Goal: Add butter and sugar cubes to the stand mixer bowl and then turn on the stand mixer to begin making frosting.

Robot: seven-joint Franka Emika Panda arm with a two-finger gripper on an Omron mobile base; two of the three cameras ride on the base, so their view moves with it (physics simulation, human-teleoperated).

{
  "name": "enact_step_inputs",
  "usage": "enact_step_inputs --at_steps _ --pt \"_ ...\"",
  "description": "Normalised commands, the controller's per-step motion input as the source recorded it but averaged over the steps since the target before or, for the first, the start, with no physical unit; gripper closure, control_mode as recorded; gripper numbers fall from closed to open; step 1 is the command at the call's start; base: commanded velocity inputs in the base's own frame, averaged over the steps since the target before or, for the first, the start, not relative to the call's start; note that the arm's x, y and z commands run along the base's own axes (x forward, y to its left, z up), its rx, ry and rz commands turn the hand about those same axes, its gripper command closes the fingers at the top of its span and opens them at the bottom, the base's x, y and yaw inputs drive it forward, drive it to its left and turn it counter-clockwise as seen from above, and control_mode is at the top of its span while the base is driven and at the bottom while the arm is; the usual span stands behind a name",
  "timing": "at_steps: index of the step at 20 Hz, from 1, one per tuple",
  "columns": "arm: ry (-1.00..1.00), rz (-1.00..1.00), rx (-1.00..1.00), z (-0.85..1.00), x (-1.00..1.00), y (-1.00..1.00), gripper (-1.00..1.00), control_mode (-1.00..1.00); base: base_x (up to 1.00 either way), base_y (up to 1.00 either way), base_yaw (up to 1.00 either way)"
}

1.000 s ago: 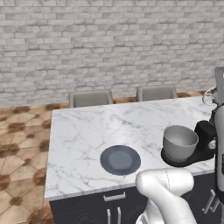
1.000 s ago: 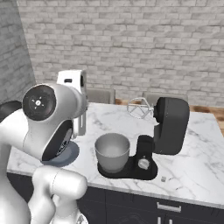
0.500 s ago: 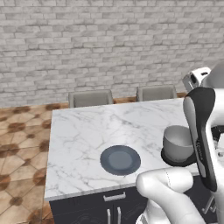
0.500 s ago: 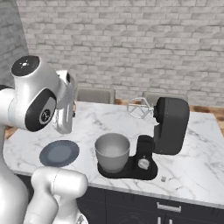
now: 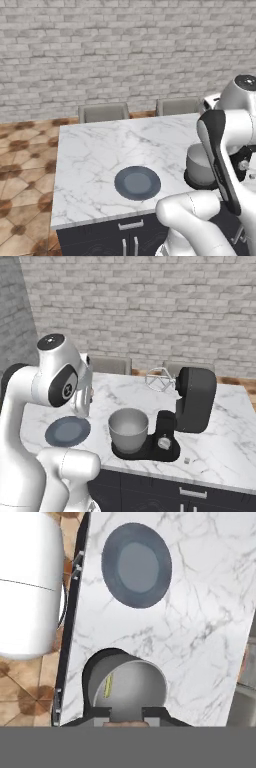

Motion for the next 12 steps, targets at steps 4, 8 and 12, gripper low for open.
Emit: enact_step_inputs --at_steps 4,8,12 --pt "0.17 0.0 0.0 -0.36 0.25 -0.22 1.0 -1.0 0.0 0.0 0.0" --pt "0.19 0.0 0.0 -0.34 0.24 -0.21 1.0 -1.0 0.0 0.0 0.0" --pt "0.19 0.0 0.0 -0.47 0.24 -0.14 1.0 -1.0 0.0 0.0 0.0"
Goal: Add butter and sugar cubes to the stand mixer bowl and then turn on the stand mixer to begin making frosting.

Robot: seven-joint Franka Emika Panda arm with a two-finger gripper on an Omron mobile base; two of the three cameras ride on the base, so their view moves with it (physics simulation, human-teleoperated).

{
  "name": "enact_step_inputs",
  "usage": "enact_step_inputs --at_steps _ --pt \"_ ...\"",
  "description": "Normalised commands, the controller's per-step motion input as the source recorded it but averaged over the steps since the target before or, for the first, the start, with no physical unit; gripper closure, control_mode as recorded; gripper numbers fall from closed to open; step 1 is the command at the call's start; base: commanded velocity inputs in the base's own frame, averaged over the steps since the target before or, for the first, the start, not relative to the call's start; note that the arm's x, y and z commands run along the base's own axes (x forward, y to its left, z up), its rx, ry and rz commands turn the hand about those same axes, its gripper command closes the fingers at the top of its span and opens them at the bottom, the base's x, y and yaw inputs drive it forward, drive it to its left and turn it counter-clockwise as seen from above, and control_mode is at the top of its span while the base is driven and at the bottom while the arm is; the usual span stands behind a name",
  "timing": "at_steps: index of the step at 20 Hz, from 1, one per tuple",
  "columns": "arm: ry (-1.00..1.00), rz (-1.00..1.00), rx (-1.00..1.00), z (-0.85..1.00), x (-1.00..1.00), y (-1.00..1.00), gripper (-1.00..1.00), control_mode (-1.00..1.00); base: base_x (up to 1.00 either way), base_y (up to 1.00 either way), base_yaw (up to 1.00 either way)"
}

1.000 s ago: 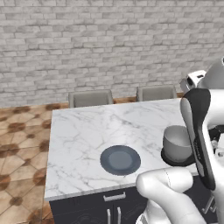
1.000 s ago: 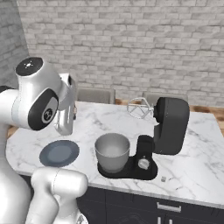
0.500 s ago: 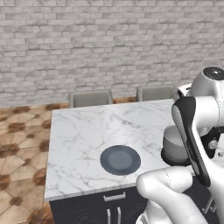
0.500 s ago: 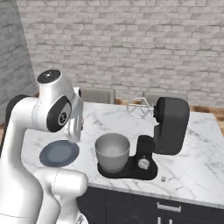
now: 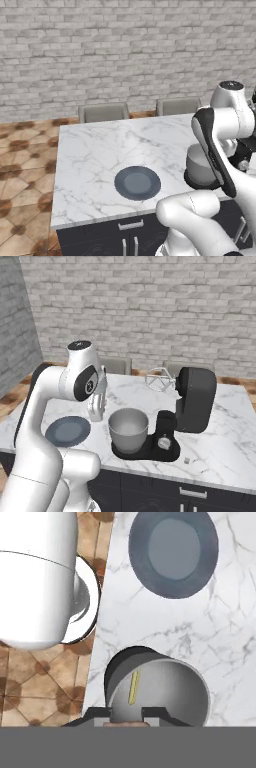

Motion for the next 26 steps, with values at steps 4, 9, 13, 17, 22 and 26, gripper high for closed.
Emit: enact_step_inputs --at_steps 4,9,13,17,22,26 --pt "0.19 0.0 0.0 -0.48 0.23 -0.12 1.0 -1.0 0.0 0.0 0.0" --pt "0.09 0.0 0.0 -0.47 0.12 -0.14 1.0 -1.0 0.0 0.0 0.0" --pt "0.0 0.0 -0.01 -0.44 0.04 -0.16 1.0 -1.0 0.0 0.0 0.0" --pt "0.0 0.0 -0.02 -0.43 0.06 -0.19 1.0 -1.0 0.0 0.0 0.0" --pt "-0.02 0.0 -0.03 -0.34 0.17 -0.14 1.0 -1.0 0.0 0.0 0.0" --pt "-0.01 0.0 -0.01 -0.27 0.13 -0.08 1.0 -1.0 0.0 0.0 0.0"
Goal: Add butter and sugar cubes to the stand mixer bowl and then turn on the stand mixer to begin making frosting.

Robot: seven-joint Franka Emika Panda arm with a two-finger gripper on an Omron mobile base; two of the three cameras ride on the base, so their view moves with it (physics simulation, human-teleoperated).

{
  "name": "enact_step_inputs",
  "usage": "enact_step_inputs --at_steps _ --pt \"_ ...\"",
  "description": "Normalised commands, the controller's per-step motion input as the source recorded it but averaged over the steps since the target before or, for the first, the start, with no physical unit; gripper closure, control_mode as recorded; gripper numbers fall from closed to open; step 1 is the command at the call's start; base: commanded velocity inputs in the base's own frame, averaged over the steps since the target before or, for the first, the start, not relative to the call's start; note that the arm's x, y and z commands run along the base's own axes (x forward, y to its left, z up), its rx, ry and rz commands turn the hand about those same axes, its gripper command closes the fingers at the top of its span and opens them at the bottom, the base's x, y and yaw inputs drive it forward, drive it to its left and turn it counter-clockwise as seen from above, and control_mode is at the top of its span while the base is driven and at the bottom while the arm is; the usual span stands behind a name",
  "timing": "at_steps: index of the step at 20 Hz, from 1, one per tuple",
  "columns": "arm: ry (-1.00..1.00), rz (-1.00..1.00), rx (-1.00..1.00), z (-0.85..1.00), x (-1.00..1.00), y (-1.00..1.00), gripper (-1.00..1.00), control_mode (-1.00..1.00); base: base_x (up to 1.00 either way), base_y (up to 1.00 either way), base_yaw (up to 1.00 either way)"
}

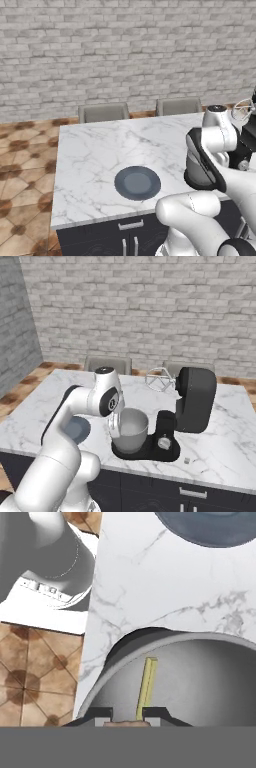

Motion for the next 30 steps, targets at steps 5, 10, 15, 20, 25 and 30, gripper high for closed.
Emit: enact_step_inputs --at_steps 5,10,15,20,25,30 --pt "0.0 0.0 0.0 -0.27 0.09 -0.03 -1.0 -1.0 0.0 0.0 0.0" --pt "0.0 0.0 0.0 -0.14 0.12 -0.01 -1.0 -1.0 0.0 0.0 0.0" --pt "-0.01 0.0 0.0 -0.05 0.03 0.0 -1.0 -1.0 0.0 0.0 0.0" --pt "-0.07 0.0 -0.01 0.16 -0.16 0.0 -1.0 -1.0 0.0 0.0 0.0" --pt "-0.15 0.0 -0.06 0.4 -0.63 0.08 -1.0 -1.0 0.0 0.0 0.0" --pt "-0.2 0.0 -0.07 0.41 -0.75 0.13 -1.0 -1.0 0.0 0.0 0.0"
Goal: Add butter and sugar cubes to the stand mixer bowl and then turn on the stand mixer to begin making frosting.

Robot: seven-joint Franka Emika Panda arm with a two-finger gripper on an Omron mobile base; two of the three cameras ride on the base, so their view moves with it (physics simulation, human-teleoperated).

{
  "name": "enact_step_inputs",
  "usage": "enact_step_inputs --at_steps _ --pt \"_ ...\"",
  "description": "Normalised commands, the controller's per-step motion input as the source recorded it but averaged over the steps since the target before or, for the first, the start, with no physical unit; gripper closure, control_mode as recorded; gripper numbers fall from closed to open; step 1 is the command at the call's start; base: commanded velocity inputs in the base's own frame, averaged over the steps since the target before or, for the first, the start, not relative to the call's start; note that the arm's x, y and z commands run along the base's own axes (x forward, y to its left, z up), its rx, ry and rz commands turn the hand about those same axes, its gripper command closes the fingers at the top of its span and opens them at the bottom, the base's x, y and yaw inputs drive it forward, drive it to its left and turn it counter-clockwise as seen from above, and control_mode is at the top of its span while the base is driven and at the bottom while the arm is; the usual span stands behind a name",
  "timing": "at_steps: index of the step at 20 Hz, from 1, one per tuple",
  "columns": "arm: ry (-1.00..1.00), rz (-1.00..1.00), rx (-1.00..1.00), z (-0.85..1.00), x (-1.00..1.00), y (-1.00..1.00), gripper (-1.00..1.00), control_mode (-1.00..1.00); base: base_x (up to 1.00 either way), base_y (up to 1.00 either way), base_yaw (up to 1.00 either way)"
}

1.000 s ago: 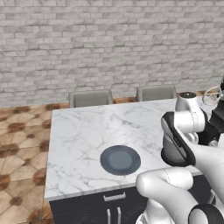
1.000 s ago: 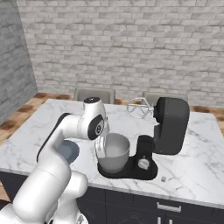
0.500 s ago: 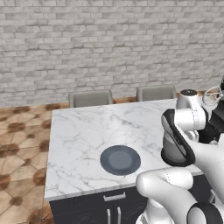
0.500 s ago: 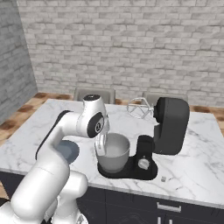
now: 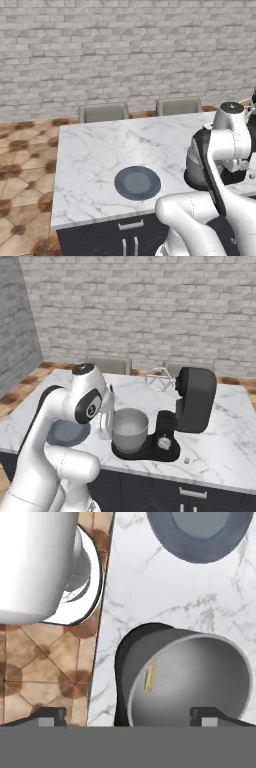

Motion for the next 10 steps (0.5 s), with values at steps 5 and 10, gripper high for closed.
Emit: enact_step_inputs --at_steps 5,10 --pt "-0.18 -0.03 -0.05 0.3 -0.84 0.06 -1.0 -1.0 0.0 0.0 0.0" --pt "-0.13 -0.06 0.03 -0.02 -0.98 -0.17 -1.0 -1.0 0.0 0.0 0.0"
